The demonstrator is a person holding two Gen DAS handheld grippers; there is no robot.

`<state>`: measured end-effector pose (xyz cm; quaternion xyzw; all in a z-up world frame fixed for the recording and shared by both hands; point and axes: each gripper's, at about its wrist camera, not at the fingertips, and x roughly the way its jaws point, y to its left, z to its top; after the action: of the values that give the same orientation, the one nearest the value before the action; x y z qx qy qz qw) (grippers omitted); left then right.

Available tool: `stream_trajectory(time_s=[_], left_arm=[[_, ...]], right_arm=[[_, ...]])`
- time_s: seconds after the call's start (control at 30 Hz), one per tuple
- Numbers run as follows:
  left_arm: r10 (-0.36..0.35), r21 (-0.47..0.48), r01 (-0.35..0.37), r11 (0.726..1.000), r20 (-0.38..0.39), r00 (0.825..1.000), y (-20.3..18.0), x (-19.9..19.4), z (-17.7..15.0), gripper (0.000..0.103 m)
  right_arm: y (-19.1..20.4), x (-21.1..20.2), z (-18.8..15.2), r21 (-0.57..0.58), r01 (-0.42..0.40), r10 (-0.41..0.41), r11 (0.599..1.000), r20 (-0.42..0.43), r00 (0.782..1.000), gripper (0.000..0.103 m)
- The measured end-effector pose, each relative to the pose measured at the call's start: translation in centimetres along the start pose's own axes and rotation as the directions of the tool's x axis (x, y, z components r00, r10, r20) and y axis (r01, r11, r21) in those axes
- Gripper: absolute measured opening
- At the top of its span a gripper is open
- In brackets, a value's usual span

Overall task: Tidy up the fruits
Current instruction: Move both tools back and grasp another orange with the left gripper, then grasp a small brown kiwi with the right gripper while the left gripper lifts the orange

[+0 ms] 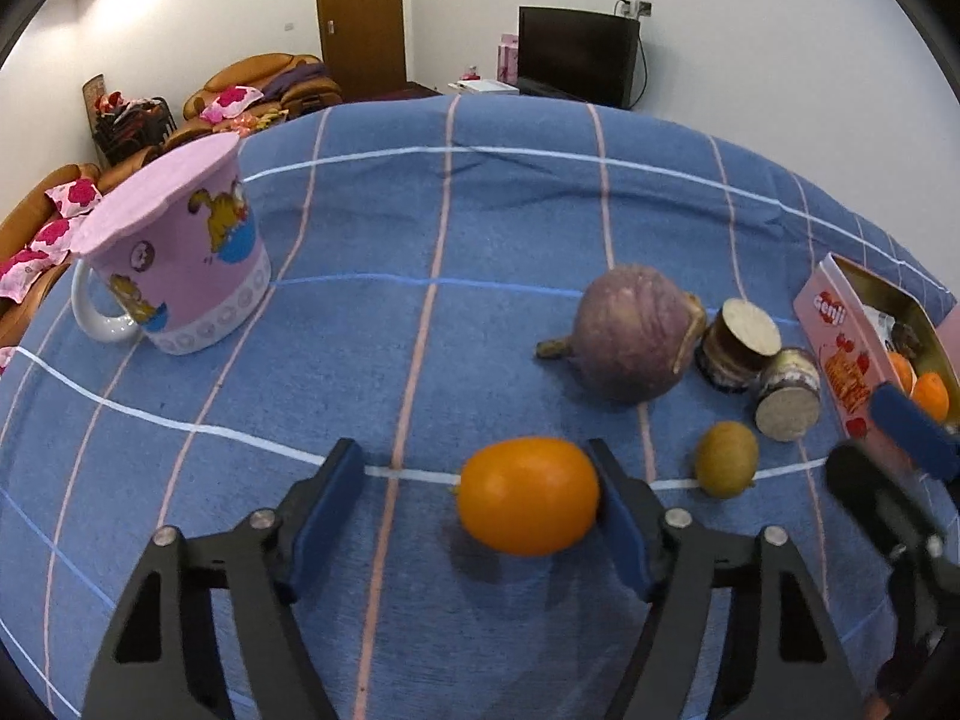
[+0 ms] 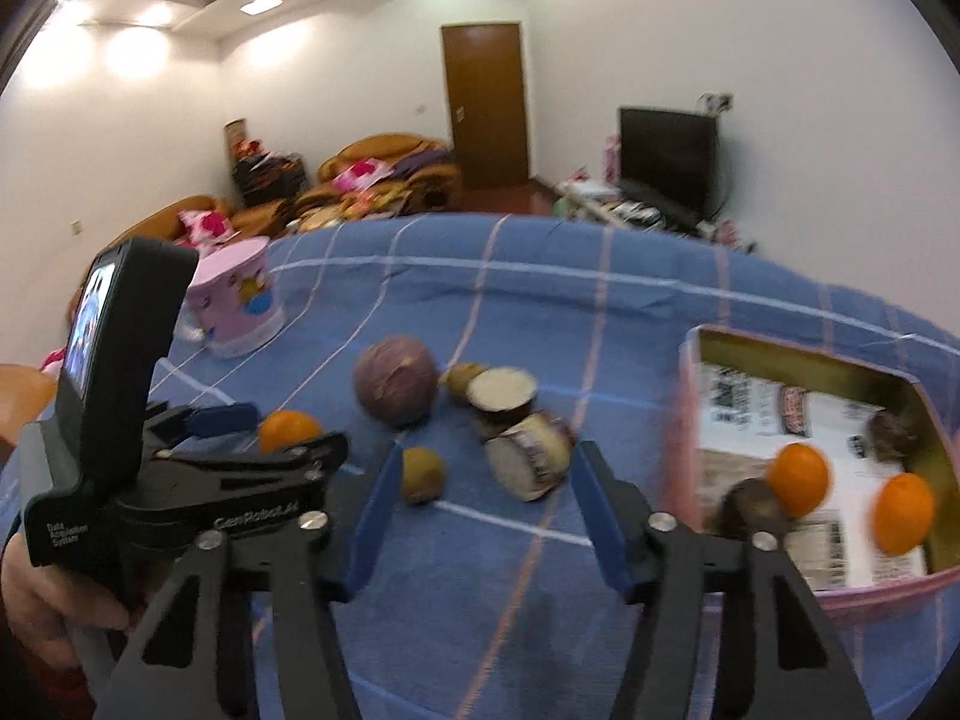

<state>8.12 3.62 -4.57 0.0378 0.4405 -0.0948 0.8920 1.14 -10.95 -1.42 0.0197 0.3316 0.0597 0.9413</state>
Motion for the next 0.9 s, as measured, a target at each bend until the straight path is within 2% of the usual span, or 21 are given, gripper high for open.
stream_trajectory(time_s=[0.03,0.23,0.37,0.5,0.57,0.63,0.7,0.9], left_arm=[[-0.001,0.004,0.001,1.000,0.000,1.000,0.0,0.0,0.0,0.073],[-0.011,0.032,0.010,0.999,0.022,1.000,0.5,-0.6,0.0,0.042],[-0.073,-0.027,0.073,0.997,0.011,0.997,2.7,-0.5,0.3,0.042],[-0.085,-0.045,0.085,0.995,0.008,0.996,3.8,-0.4,0.4,0.041],[-0.084,-0.040,0.084,0.996,0.008,0.996,4.0,-0.4,0.4,0.042],[-0.076,-0.011,0.076,0.997,0.009,0.997,3.9,-0.3,0.4,0.042],[-0.063,0.002,0.063,0.998,0.010,0.998,3.4,-0.5,0.1,0.043],[-0.065,0.014,0.064,0.998,0.012,0.998,3.5,-0.5,0.2,0.043]], right_arm=[[0.2,0.3,0.0,-0.002,-0.015,0.015,1.000,-0.014,1.000,0.059],[1.6,1.8,-0.1,-0.018,-0.062,0.060,0.998,-0.077,0.995,0.059],[2.3,3.4,-0.1,-0.011,-0.069,0.067,0.998,-0.140,0.988,0.058],[2.7,4.8,0.1,0.000,-0.078,0.077,0.997,-0.191,0.979,0.057],[2.9,5.4,0.0,-0.004,-0.076,0.073,0.997,-0.222,0.972,0.049],[3.1,5.4,0.0,-0.017,-0.069,0.063,0.998,-0.221,0.973,0.044],[3.3,5.3,0.0,-0.022,-0.073,0.066,0.997,-0.219,0.973,0.030],[2.5,4.3,-0.1,0.030,-0.108,0.112,0.994,-0.175,0.978,0.029]])
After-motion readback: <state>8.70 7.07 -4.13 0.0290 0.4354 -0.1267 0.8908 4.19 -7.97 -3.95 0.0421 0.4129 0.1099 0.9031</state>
